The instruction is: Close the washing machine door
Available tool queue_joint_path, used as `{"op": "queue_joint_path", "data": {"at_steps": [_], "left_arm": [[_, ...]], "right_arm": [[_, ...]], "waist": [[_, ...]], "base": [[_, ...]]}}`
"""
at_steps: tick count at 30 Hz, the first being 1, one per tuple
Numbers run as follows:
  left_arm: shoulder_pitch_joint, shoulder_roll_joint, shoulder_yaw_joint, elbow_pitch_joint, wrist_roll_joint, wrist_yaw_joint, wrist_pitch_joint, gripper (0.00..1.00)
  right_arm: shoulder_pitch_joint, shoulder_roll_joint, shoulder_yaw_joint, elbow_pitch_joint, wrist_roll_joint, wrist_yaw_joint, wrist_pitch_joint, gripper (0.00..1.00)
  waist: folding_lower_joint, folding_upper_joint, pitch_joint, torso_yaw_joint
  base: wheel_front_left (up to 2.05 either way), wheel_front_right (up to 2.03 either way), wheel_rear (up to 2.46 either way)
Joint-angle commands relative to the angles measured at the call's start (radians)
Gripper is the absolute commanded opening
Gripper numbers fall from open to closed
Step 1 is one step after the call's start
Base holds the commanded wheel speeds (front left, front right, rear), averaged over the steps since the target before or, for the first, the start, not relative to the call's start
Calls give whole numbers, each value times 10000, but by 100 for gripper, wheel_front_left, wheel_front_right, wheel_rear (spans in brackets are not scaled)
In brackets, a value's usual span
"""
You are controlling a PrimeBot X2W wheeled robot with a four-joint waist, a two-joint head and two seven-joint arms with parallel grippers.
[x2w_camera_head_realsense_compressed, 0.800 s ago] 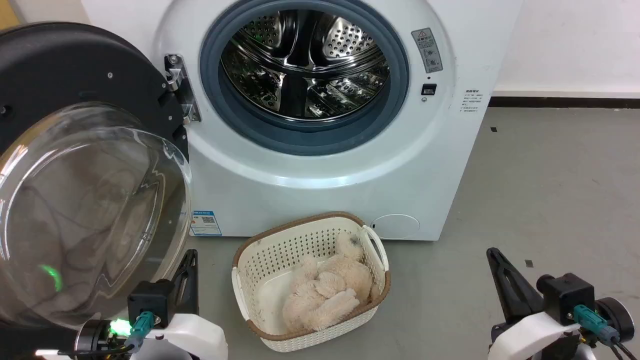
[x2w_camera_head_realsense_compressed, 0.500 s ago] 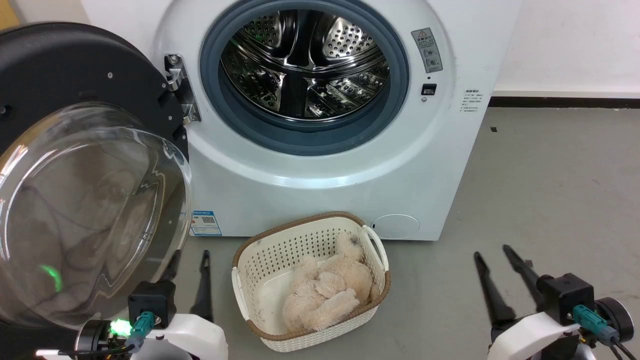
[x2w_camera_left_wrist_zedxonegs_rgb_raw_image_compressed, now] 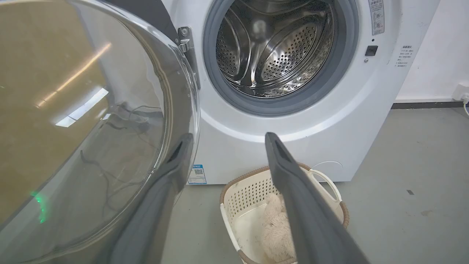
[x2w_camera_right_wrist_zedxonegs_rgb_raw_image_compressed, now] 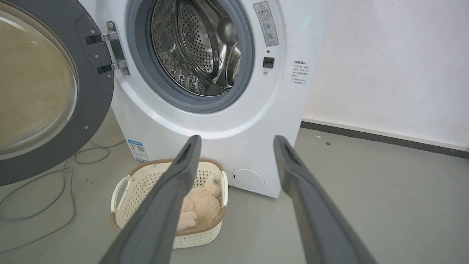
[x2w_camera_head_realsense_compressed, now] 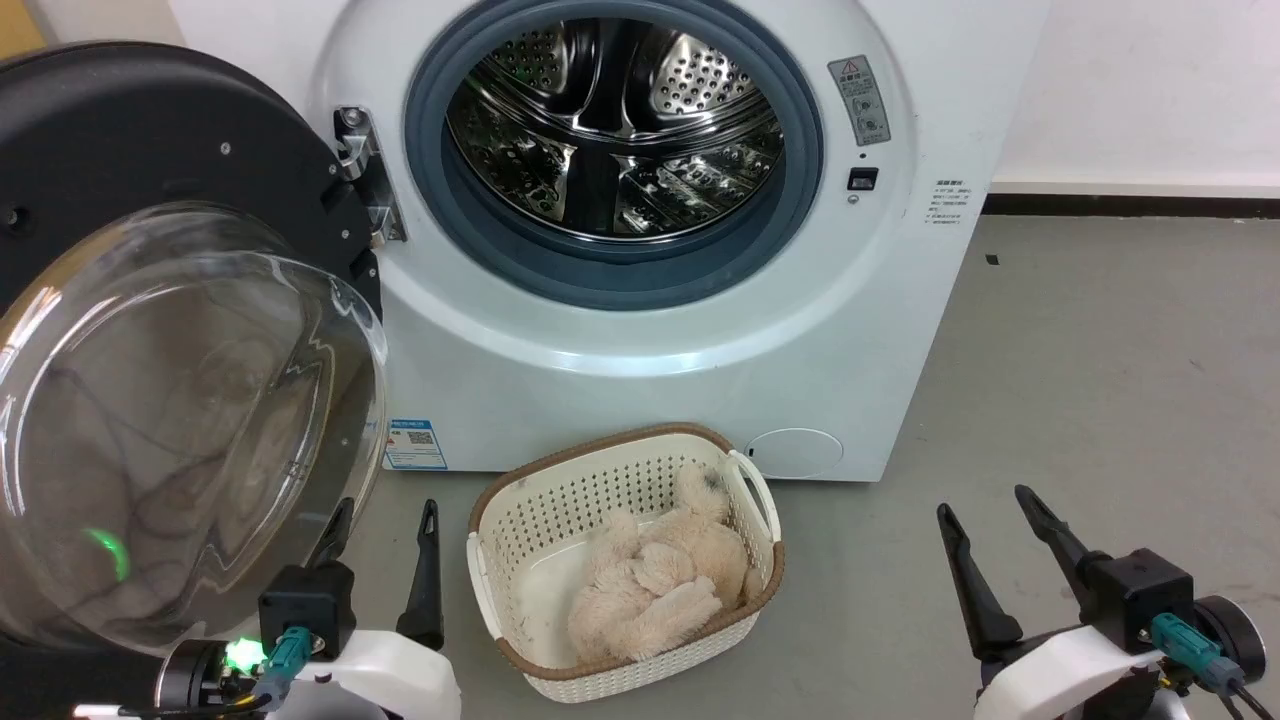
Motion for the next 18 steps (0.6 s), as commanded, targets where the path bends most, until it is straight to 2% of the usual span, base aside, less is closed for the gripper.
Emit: {"op": "queue_joint_path", "data": {"at_steps": [1, 18], "left_arm": [[26, -1, -6, 34, -77, 36, -124, 100], [93, -1, -37, 81, -255, 83, -479, 100]], "right_arm": [[13, 5, 17, 28, 66, 1, -112, 100], [30, 11, 133, 24, 265, 2, -467, 100]], "waist": [[0, 0, -1, 33], [0, 0, -13, 592]], "base": [[0, 0, 0], [0, 0, 0]]}}
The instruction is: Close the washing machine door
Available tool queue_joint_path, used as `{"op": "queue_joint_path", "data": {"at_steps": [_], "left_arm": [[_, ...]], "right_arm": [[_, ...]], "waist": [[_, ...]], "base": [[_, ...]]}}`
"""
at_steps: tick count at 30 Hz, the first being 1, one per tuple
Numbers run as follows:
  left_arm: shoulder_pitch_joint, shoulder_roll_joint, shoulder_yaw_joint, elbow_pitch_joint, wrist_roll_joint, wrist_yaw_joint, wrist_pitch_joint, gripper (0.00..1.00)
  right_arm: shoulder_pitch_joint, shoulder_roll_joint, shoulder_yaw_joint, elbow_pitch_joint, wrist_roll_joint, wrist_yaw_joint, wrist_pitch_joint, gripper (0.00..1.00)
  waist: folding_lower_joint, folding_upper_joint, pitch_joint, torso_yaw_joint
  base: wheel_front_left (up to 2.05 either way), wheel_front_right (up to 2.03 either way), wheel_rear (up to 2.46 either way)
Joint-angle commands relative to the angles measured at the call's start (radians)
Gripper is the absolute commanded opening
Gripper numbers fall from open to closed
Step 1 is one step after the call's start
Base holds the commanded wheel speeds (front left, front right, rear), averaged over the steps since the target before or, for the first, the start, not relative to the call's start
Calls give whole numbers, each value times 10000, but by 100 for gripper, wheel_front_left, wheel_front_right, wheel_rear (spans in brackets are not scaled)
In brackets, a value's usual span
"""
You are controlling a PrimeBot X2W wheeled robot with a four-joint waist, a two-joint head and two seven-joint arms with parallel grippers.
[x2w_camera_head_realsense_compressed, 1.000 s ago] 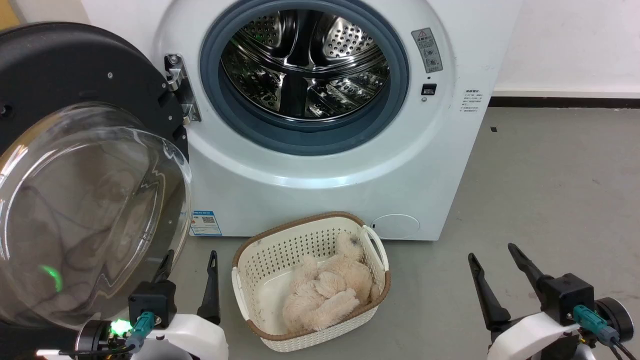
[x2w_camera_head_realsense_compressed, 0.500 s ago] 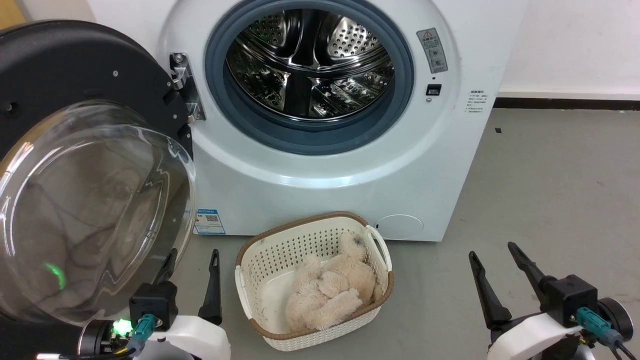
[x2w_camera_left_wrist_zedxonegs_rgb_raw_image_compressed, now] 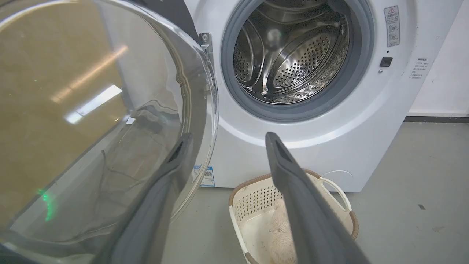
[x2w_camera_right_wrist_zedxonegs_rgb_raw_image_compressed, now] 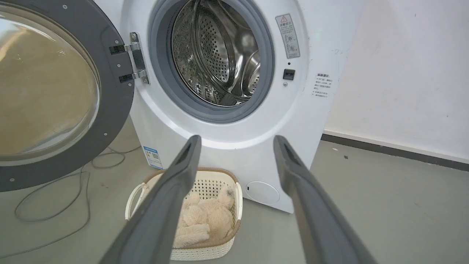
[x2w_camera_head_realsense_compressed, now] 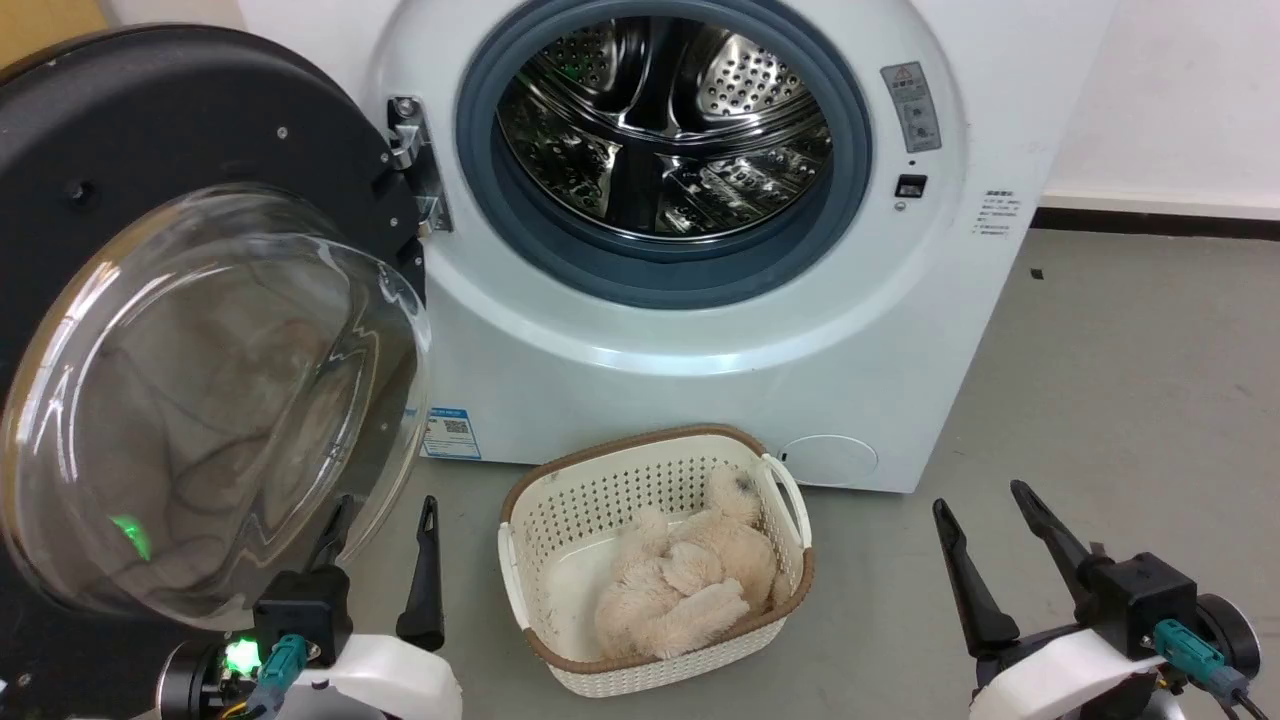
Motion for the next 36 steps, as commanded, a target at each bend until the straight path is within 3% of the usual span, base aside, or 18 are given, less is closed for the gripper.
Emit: {"op": "queue_joint_path", "data": {"at_steps": [1, 36], "left_arm": [[89, -1, 4, 32, -72, 42, -124, 100], [282, -3, -34, 133, -290, 18, -833, 100]], "right_arm": [[30, 11, 42, 21, 149, 2, -122, 100], [66, 23, 450, 185, 581, 3, -831, 100]], "waist": [[-1, 0, -7, 108], [-1, 0, -122, 2144]], "base": [[0, 0, 0], [0, 0, 0]]}}
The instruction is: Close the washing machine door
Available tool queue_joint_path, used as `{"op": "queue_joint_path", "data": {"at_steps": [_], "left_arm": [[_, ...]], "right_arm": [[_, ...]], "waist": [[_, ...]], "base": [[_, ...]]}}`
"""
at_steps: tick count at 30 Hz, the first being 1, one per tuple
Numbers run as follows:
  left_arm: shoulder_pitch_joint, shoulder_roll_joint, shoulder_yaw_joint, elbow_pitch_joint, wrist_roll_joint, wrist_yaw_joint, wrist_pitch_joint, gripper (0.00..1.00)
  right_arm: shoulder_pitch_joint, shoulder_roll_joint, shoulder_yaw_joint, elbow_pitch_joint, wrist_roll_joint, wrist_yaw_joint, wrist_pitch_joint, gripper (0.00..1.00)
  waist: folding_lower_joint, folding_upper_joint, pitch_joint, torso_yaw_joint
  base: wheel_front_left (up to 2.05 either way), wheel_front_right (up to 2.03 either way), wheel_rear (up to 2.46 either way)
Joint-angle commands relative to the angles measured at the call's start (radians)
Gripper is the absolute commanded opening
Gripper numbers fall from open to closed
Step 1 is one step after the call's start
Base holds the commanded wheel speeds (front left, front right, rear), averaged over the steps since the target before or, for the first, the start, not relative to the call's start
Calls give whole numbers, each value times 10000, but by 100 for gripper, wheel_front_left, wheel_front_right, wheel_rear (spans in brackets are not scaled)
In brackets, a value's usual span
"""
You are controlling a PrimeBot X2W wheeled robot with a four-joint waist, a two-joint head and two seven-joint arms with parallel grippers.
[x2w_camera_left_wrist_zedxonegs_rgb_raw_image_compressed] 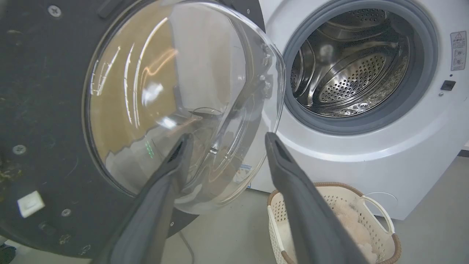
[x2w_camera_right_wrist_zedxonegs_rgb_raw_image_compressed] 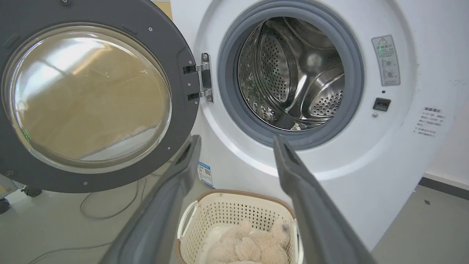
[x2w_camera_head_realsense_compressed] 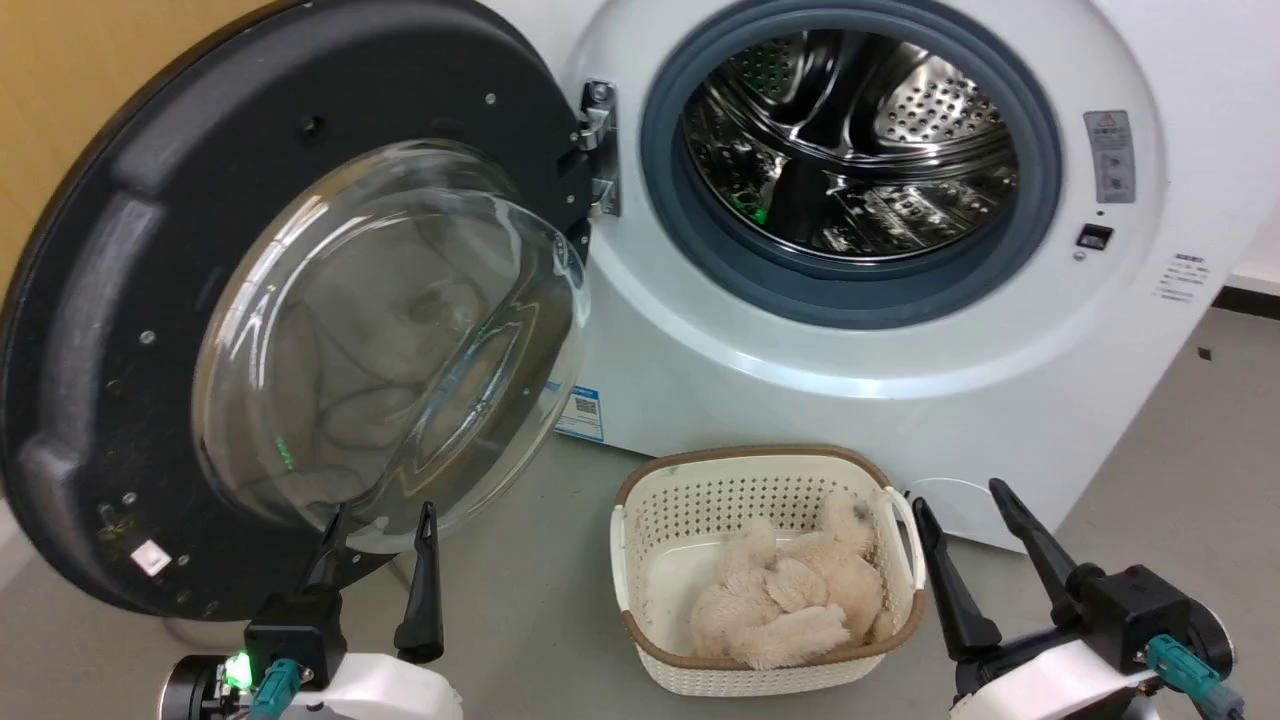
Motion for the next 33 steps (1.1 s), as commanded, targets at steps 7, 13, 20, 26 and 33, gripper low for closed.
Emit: {"op": "queue_joint_path", "data": {"at_steps": [7, 13, 20, 26, 33], "left_arm": [[179, -1, 31, -13, -128, 46, -229, 100], [248, -1, 51, -53, -192, 80, -355, 100], [277, -2, 47, -59, -276, 124, -501, 100], [317, -2, 60, -85, -354, 166, -627, 100], [342, -2, 99, -127, -431, 202, -772, 100]], "right_arm": [[-22, 25, 204, 152, 100, 4, -227, 100], [-62, 27, 330, 221, 138, 4, -353, 100], [-99, -4, 456, 288, 228, 4, -499, 100], [-145, -20, 564, 356, 316, 4, -625, 100], [-198, -37, 666, 413, 419, 5, -770, 100]], "waist": [[-1, 0, 11, 361], [-1, 0, 14, 615], [-1, 0, 24, 916], [-1, 0, 31, 1173], [-1, 0, 72, 1488]], "base": [[0, 0, 0], [0, 0, 0], [0, 0, 0], [0, 0, 0], [0, 0, 0]]}}
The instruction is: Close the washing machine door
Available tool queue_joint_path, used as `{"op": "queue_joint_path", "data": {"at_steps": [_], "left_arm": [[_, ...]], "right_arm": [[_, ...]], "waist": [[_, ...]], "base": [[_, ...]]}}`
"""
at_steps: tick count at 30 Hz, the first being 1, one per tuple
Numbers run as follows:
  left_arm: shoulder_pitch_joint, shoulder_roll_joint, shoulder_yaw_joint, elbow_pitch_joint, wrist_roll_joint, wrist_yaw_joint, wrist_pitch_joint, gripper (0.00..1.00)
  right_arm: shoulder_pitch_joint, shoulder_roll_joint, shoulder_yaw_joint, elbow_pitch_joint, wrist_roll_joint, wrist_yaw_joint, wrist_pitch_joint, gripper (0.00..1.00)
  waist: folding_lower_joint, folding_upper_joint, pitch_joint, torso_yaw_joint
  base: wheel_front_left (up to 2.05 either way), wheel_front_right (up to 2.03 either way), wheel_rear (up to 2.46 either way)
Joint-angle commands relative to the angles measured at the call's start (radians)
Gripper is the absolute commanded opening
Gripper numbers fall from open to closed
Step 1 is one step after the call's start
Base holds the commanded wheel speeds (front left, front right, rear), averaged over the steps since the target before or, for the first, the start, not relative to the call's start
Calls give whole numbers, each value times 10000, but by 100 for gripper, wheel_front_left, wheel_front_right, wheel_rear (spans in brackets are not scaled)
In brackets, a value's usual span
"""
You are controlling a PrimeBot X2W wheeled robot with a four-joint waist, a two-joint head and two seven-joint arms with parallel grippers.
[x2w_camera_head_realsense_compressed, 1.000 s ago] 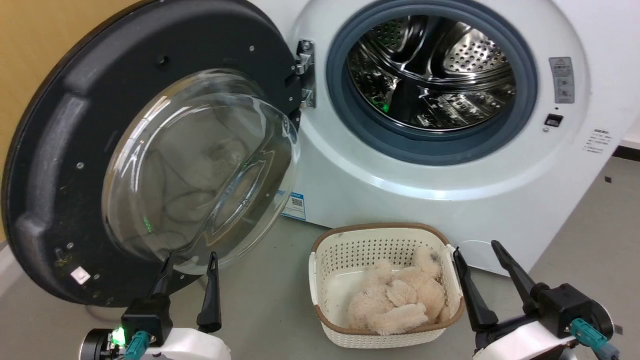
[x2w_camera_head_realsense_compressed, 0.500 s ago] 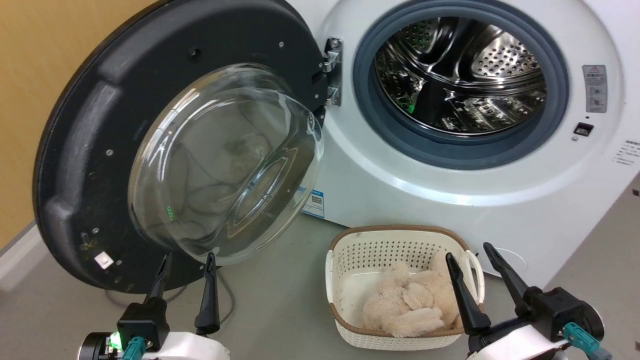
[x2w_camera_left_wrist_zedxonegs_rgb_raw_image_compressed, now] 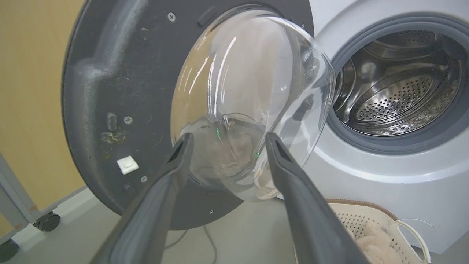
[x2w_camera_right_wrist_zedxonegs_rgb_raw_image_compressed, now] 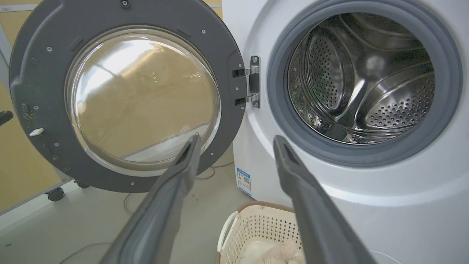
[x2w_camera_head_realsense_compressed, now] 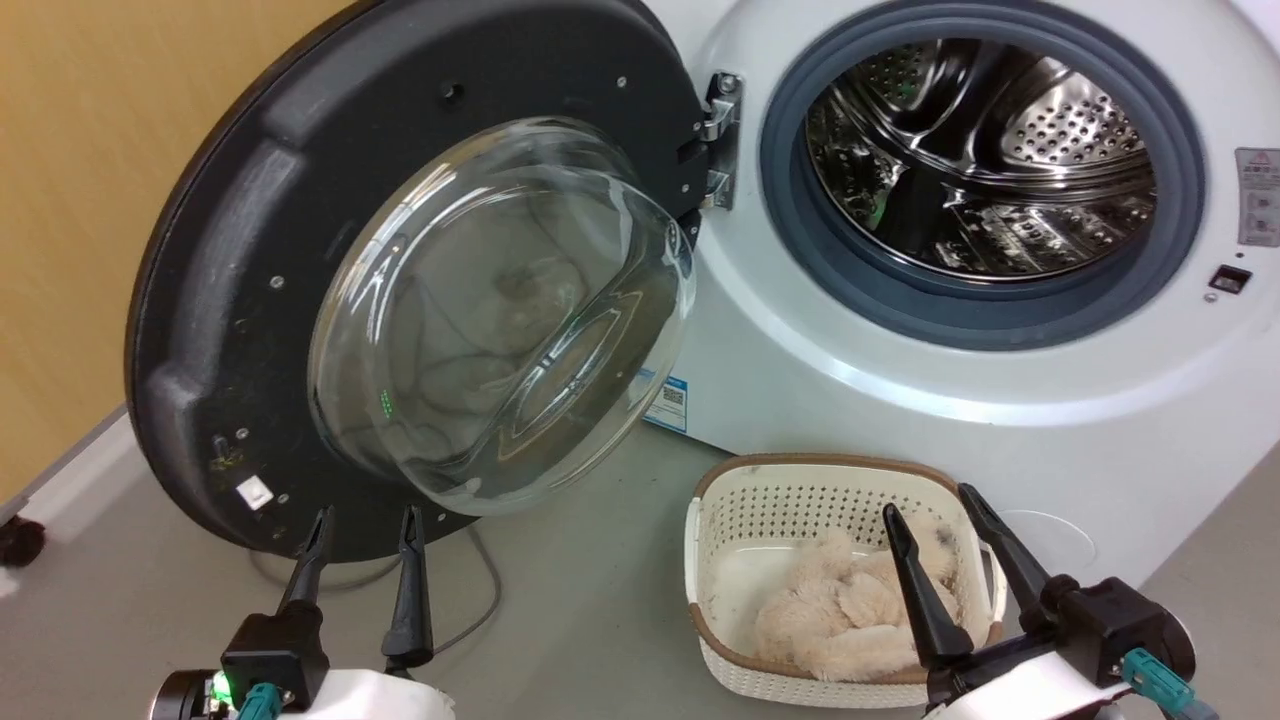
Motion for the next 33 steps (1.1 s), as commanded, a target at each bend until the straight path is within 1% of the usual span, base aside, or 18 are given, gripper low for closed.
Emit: {"op": "queue_joint_path", "data": {"at_steps": [1, 25, 33], "left_arm": [[135, -2, 28, -52, -76, 80, -147, 100], [352, -3, 72, -195, -412, 270, -648, 100], [306, -3, 128, -248, -435, 264, -653, 100]], "right_arm": [[-140, -35, 70, 56, 78, 5, -137, 100], [-287, -185, 481, 292, 445, 6, -638, 100], [-297, -210, 463, 294, 432, 6, -644, 100]], "waist": [[0, -1, 23, 109], [0, -1, 107, 1148], [0, -1, 180, 1174]], "base": [[0, 0, 0], [0, 0, 0], [0, 0, 0]]}}
